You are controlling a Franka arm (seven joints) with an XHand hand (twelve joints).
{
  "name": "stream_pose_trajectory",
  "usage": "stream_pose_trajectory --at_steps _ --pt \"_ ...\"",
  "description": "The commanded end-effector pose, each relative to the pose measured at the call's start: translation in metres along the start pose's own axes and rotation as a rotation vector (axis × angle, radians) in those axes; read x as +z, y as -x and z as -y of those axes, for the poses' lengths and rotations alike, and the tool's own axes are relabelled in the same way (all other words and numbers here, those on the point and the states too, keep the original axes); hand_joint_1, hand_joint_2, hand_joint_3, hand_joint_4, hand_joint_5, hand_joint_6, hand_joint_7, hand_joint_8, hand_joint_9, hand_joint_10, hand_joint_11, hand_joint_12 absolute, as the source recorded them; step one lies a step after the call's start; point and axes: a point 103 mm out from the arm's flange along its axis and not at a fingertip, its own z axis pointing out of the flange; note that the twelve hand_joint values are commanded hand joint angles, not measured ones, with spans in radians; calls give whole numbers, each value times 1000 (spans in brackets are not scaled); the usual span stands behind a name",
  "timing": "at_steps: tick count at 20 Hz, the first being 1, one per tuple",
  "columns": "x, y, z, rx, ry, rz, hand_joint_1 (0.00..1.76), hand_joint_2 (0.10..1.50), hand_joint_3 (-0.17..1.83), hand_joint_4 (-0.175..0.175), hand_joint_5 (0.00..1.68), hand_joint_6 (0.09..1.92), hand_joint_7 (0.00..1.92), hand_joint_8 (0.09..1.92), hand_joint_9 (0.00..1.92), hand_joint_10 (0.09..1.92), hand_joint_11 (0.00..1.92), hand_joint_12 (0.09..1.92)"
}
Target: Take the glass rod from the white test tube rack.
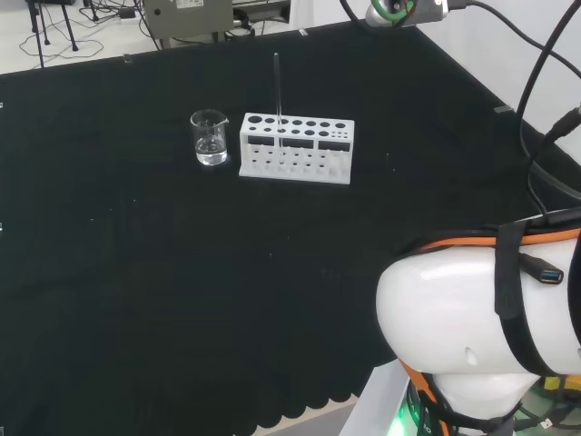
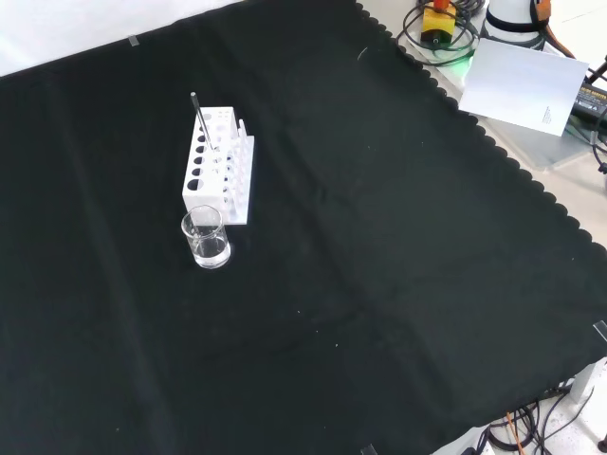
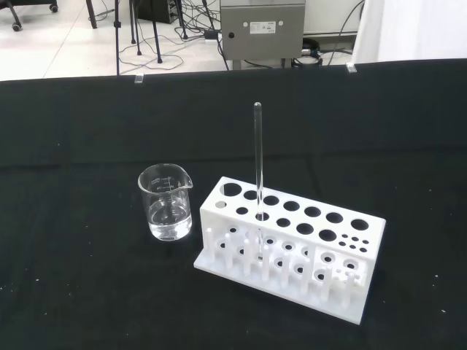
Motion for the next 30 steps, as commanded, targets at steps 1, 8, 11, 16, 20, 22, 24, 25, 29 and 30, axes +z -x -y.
stream_pose_trajectory --at_steps 1,8,11,16,20,22,24,25,29,30 --pt "0 0 -2 1 12 10 555 798 589 -102 0 87 0 118 0 473 0 982" --pt "6 3 -10 6 13 3 546 904 381 -104 0 87 0 229 0 719 0 1145" --pt "7 6 -15 6 23 -7 539 915 361 -105 0 87 0 389 15 828 0 1202" --pt "13 8 -46 -9 10 -22 525 925 356 -112 28 87 0 729 155 935 0 1314" --pt "12 8 -73 -27 11 -16 508 929 368 -118 53 87 12 876 256 954 0 1379" --pt "5 10 -87 -27 6 -16 501 931 372 -121 62 87 43 909 291 960 0 1412" --pt "1 12 -99 -29 2 -18 495 933 375 -123 68 87 72 929 311 964 3 1429" --pt "1 12 -106 -30 -8 -11 493 934 376 -123 71 87 85 936 318 966 6 1434" --pt "7 9 -137 -57 -51 16 489 936 379 -124 77 87 131 960 340 970 17 1445" --pt "10 8 -145 -64 -56 16 489 936 380 -124 78 87 142 965 348 972 18 1446"
